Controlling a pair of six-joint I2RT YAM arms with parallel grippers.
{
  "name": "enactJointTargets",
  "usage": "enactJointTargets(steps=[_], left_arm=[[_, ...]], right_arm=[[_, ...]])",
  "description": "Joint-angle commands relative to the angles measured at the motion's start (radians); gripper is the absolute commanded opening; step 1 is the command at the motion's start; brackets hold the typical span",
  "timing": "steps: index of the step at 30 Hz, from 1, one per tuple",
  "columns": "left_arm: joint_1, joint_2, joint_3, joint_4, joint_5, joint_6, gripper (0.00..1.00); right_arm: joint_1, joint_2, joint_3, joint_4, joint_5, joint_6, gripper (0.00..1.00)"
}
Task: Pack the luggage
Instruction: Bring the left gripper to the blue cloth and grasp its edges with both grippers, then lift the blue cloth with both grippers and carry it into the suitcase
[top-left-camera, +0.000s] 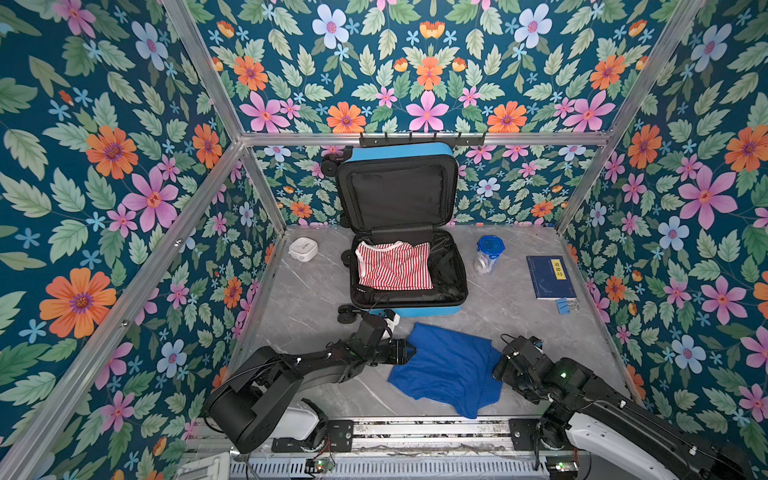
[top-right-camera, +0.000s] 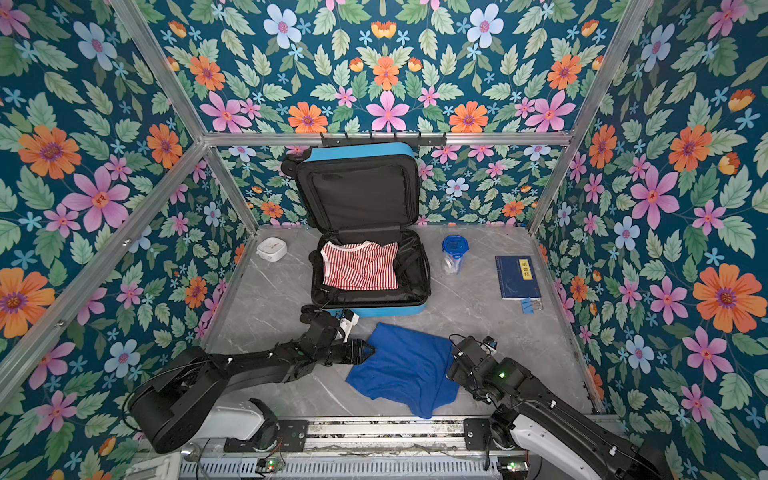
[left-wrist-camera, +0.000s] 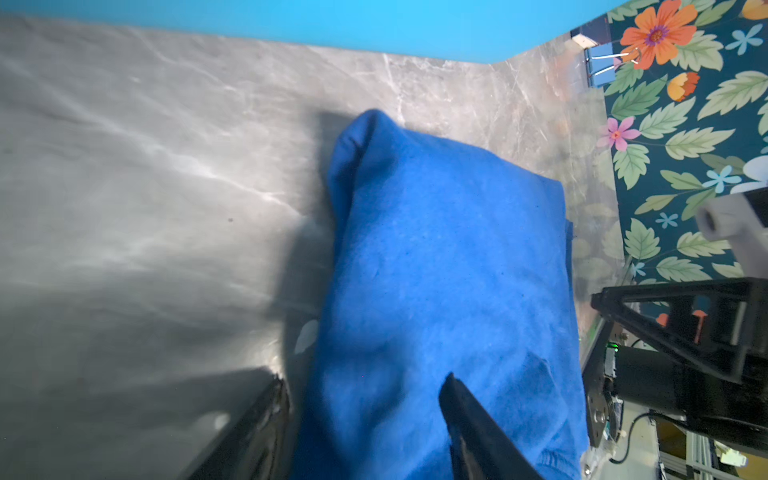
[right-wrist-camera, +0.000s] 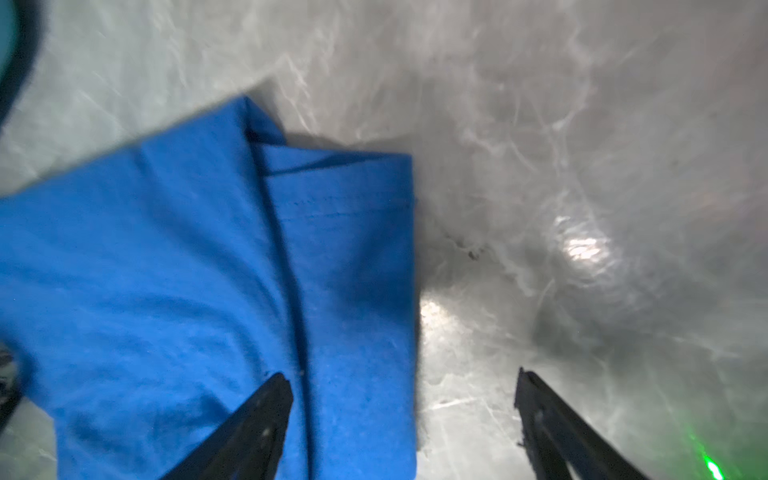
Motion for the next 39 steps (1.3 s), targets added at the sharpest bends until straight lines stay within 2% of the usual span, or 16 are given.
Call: enactJointTargets(steps=[1,13,20,25,28,33,35,37,39], left_arm=[[-0.008,0.014,0.005,0.015,-0.023,0.006,0.63],[-0.045,0.058,0.005,0.059,-0.011,-0.013,0.61],[-0.064,0.105,0.030,0.078,-0.002,-0.019,0.55],[-0.078,0.128,0.048,0.084,0.001,-0.024,0.43],[-0.081,0.127,0.055,0.084,0.001,-0.027,0.35],[-0.085,0.084,0.078,0.050,0.006,-0.034,0.15],[-0.086,0.054,0.100,0.011,0.002,-0.029,0.07],[-0.088,0.020,0.125,-0.037,0.000,-0.020,0.01],[-0.093,-0.021,0.149,-0.090,0.001,-0.006,0.00]], right_arm=[[-0.001,0.044,-0.017,0.089,-0.045,0.023,0.83],[0.000,0.157,-0.048,0.304,-0.103,0.024,0.79],[0.001,0.189,-0.053,0.378,-0.118,0.026,0.75],[0.000,0.260,-0.040,0.430,-0.132,0.029,0.58],[0.000,0.300,-0.023,0.452,-0.139,0.028,0.44],[0.000,0.343,0.030,0.449,-0.156,0.011,0.11],[0.001,0.343,0.057,0.441,-0.166,-0.003,0.02],[-0.001,0.333,0.087,0.430,-0.188,-0.020,0.00],[0.000,0.310,0.118,0.405,-0.203,-0.033,0.00]])
